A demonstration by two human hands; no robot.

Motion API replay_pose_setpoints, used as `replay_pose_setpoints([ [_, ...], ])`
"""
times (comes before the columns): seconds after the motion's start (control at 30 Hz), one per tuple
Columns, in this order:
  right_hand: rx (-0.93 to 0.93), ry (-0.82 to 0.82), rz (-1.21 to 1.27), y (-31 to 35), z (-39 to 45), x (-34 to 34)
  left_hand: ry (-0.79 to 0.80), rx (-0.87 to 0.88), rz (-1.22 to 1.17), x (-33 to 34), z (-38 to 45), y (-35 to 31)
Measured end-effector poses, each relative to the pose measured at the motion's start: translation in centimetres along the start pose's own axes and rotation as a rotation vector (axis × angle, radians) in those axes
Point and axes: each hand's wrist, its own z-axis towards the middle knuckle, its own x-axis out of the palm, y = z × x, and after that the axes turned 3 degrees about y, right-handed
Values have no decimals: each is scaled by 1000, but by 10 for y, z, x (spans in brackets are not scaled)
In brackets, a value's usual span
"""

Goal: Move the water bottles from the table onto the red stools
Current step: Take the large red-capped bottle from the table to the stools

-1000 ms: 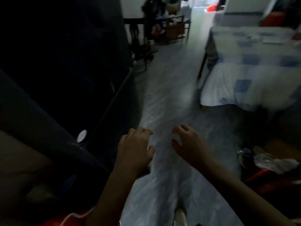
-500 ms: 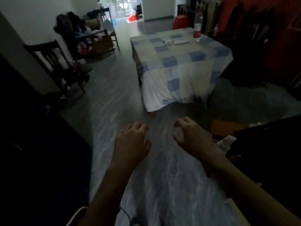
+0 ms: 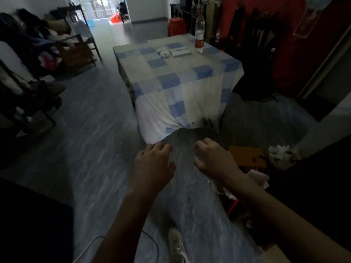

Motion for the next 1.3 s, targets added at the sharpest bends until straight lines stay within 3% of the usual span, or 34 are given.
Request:
replay_pose_setpoints([
  [0.23,68,10,-20,-20,116,-25,-25,38,-32,-1,122,29],
  [0.53,205,40,55,-72,208,-40,64,117,-32,14,248,43],
  [1.07,269,-11,217,-244,446,-89,142,225,-34,56,554,-25],
  [1.3,294,-44,173,-304,545,-122,116,209,-31,68,655,-51],
])
